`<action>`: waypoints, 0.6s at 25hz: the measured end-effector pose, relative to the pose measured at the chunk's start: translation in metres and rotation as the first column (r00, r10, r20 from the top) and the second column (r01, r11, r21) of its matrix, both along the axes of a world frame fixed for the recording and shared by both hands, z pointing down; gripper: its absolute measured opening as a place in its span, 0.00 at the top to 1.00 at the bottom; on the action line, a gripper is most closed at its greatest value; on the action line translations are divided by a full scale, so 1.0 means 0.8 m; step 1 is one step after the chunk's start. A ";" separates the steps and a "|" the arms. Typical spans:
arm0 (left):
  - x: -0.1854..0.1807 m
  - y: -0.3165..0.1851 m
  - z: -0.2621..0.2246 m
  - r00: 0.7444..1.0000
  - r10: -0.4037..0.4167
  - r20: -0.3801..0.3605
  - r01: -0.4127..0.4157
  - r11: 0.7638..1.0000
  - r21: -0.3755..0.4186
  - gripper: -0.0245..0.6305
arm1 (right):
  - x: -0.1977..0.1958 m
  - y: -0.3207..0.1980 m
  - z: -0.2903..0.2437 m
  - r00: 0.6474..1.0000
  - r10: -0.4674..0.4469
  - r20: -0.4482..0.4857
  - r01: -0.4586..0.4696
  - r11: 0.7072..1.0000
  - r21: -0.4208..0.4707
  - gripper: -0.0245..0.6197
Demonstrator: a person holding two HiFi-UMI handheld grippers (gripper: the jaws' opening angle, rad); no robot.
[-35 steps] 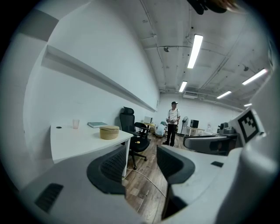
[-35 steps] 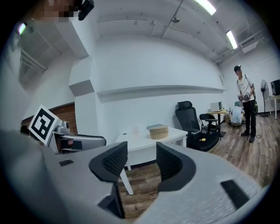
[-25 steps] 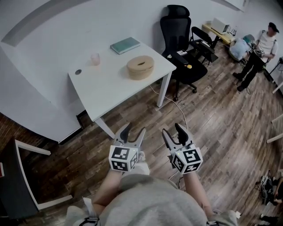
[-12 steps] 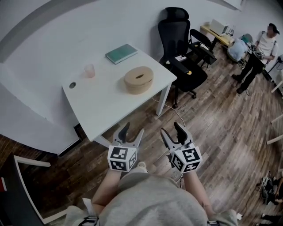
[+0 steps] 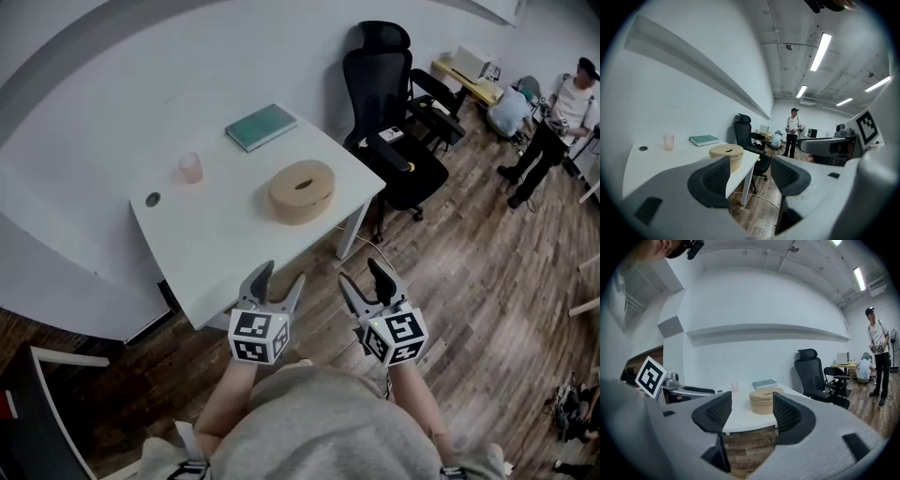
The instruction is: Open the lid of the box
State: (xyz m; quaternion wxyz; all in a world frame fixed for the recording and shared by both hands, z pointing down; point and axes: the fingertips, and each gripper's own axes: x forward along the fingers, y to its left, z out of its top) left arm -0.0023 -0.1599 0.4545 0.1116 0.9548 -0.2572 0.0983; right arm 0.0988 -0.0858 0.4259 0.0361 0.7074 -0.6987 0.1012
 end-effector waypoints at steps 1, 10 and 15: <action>0.001 -0.007 0.001 1.000 -0.002 0.001 0.002 1.000 -0.002 0.59 | 0.000 -0.007 0.002 1.000 -0.005 0.000 0.005 1.000 -0.004 0.55; 0.017 -0.051 0.026 0.998 -0.043 0.034 0.044 0.999 -0.030 0.58 | 0.010 -0.060 0.024 0.995 -0.090 -0.030 0.088 0.995 -0.056 0.54; 0.037 -0.085 0.037 0.995 -0.093 0.045 0.094 0.995 -0.024 0.57 | 0.034 -0.103 0.036 0.988 -0.152 -0.023 0.150 0.987 -0.063 0.54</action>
